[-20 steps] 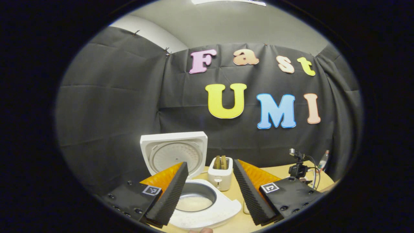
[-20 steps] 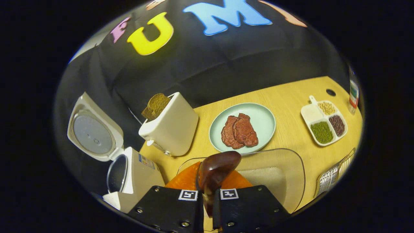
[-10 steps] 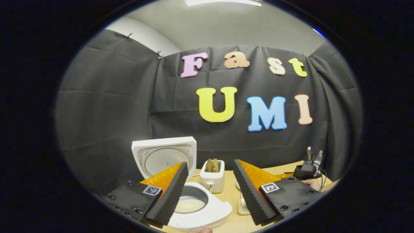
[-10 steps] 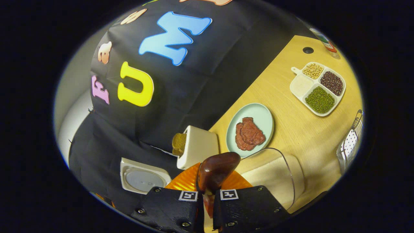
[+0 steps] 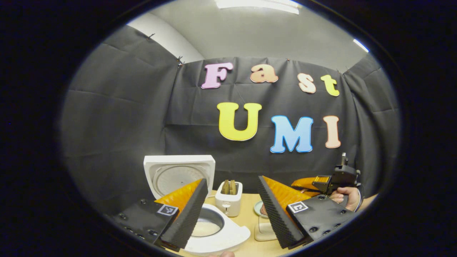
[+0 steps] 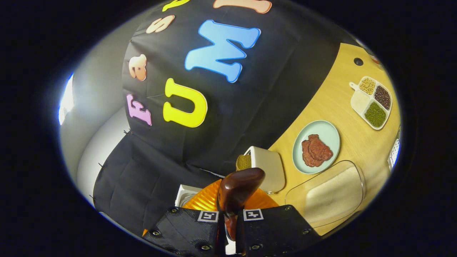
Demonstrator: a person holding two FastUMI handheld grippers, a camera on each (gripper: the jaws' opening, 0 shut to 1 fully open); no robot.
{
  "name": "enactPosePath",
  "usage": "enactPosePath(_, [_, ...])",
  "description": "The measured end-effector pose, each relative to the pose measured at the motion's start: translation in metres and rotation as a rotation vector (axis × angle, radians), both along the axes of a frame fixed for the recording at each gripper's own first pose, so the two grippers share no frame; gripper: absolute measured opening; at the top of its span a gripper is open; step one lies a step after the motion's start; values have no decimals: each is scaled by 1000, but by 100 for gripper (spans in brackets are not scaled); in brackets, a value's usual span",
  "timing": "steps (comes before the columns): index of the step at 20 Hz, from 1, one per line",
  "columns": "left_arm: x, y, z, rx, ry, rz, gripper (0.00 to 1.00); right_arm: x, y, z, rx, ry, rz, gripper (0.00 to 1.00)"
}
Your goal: Close the left gripper, press the button to open the rice cooker; take a wooden spoon from the chopstick holder with the right hand, scoop a spoonful of rice and pour it into the rice cooker, then put the wooden spoon back into the chopstick holder.
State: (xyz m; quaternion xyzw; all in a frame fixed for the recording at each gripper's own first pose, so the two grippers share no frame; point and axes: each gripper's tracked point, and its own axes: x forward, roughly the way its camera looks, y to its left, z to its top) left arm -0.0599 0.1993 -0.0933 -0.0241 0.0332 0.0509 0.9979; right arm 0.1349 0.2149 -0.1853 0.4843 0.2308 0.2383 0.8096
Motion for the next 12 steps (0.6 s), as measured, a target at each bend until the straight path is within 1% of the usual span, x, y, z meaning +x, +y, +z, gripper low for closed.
enactPosePath(3, [-2,8,-1,-7,-4,5,100,-1,23,15,-5,-20,17,11])
enactPosePath(5, [-4,6,4,-18,-17,-5,100,-3,41,19,-24,-28,38,11])
enactPosePath(6, [-6,7,5,-19,-23,-10,97,-4,52,21,-29,-33,50,11])
enactPosePath(7, [-8,9,6,-16,-27,-13,96,-4,60,23,-32,-37,59,11])
enactPosePath(11, [-17,22,9,-8,-39,-7,96,-6,90,27,-28,-42,89,11])
enactPosePath(12, [-19,26,8,-11,-38,-3,92,-7,97,28,-26,-41,96,11])
